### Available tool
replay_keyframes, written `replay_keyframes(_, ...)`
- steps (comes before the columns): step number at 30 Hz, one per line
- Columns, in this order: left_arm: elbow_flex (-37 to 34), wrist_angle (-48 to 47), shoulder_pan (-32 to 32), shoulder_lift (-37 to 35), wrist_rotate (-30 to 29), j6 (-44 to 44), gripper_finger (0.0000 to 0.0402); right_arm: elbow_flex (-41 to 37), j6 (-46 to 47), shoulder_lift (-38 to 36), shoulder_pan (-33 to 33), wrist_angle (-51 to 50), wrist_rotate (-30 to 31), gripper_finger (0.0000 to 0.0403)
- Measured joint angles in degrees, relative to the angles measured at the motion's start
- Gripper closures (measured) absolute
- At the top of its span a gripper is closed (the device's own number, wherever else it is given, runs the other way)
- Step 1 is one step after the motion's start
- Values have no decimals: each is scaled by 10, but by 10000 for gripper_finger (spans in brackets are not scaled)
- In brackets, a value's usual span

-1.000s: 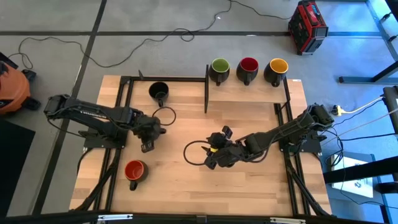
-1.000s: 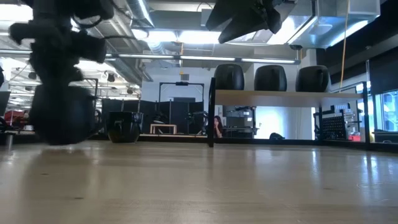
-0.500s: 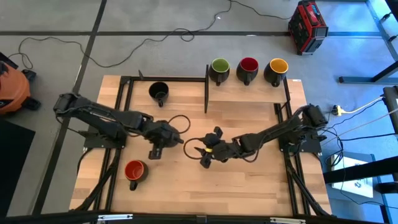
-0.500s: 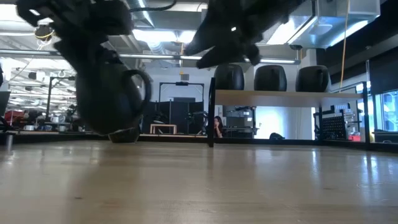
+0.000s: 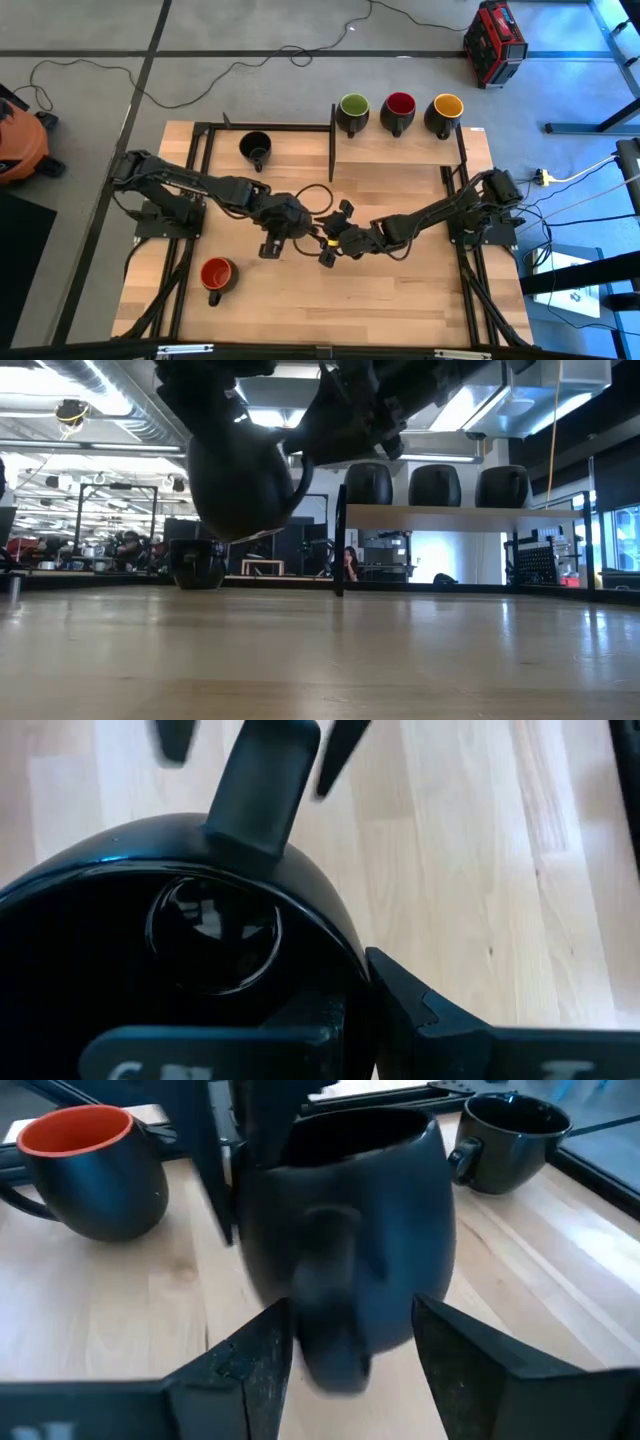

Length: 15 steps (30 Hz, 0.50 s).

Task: Place coffee mugs
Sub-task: Put the bottom black mug on the shelf

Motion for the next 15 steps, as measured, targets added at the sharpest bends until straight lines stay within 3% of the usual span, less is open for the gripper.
replay_keyframes(6, 28, -12, 0, 30, 2, 6, 385, 0, -3, 0, -9, 0, -8, 225)
replay_keyframes(11, 31, -19, 0, 31, 3, 4, 385, 0, -11, 5, -18, -1, -63, 289)
replay_keyframes(15, 32, -20, 0, 31, 8, 4, 385, 0, -28, 5, -19, -3, -70, 361)
